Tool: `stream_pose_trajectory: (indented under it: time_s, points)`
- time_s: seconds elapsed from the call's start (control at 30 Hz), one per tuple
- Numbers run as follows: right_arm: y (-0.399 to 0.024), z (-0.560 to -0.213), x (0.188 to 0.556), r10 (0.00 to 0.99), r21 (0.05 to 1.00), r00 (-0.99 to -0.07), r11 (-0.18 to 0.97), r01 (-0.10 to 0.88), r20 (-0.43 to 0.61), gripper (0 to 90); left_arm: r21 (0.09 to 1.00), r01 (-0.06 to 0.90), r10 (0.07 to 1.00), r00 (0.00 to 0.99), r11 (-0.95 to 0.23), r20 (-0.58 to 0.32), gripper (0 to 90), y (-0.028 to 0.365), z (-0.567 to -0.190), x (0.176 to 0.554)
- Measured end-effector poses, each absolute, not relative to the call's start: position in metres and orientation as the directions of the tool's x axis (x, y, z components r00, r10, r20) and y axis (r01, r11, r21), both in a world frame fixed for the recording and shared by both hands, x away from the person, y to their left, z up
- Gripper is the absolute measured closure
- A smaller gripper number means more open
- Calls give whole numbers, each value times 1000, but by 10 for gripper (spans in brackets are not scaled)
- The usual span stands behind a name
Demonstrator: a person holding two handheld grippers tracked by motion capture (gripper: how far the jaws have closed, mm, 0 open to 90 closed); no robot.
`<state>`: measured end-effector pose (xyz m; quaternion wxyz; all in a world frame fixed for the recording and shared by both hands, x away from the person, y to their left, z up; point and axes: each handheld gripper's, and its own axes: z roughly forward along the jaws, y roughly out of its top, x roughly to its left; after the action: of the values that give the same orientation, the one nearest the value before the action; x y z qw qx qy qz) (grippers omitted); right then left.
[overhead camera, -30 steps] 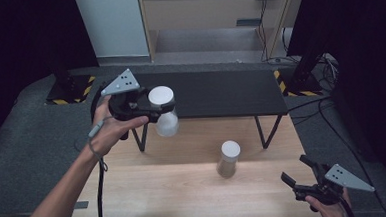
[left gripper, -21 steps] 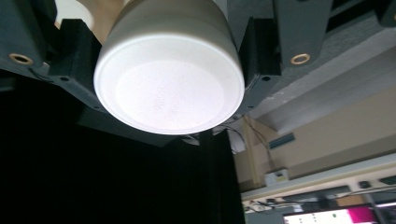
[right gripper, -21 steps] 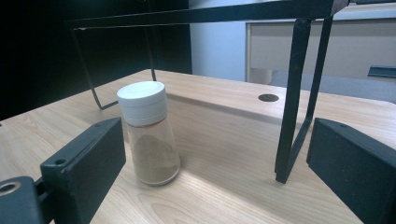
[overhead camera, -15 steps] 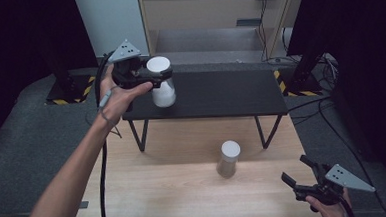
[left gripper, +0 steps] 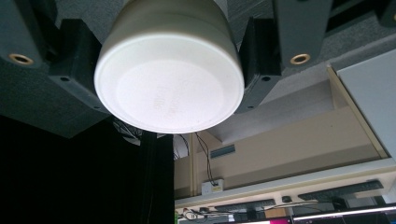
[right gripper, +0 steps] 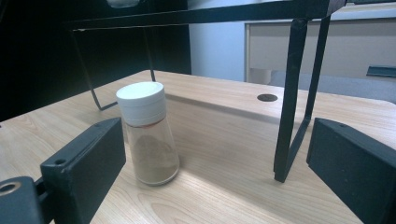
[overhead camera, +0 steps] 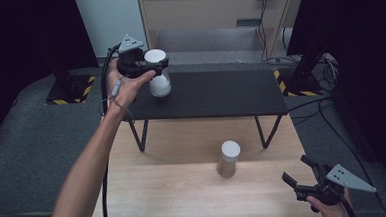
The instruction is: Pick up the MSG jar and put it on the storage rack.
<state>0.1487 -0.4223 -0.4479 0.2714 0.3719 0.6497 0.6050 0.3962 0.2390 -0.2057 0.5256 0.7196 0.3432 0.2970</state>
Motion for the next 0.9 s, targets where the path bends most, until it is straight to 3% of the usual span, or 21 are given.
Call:
stream_pose_trajectory:
  time_s: [0.73, 0.8, 0.83, 0.9]
  points:
    - [-423, -448, 148, 813, 988, -575, -9, 152, 96, 53, 958, 195, 810, 584, -209, 58, 317, 239, -220, 402]
    - [-423, -448, 148, 811, 989, -577, -7, 149, 93, 53, 964, 182, 812, 581, -195, 55, 301, 239, -222, 401]
    - [-423, -448, 148, 811, 989, -578, -7, 151, 94, 53, 971, 181, 821, 571, -159, 28, 183, 239, -222, 400]
    - [-423, -448, 148, 810, 989, -578, -8, 149, 94, 53, 977, 168, 830, 558, -132, 16, 105, 240, -221, 398]
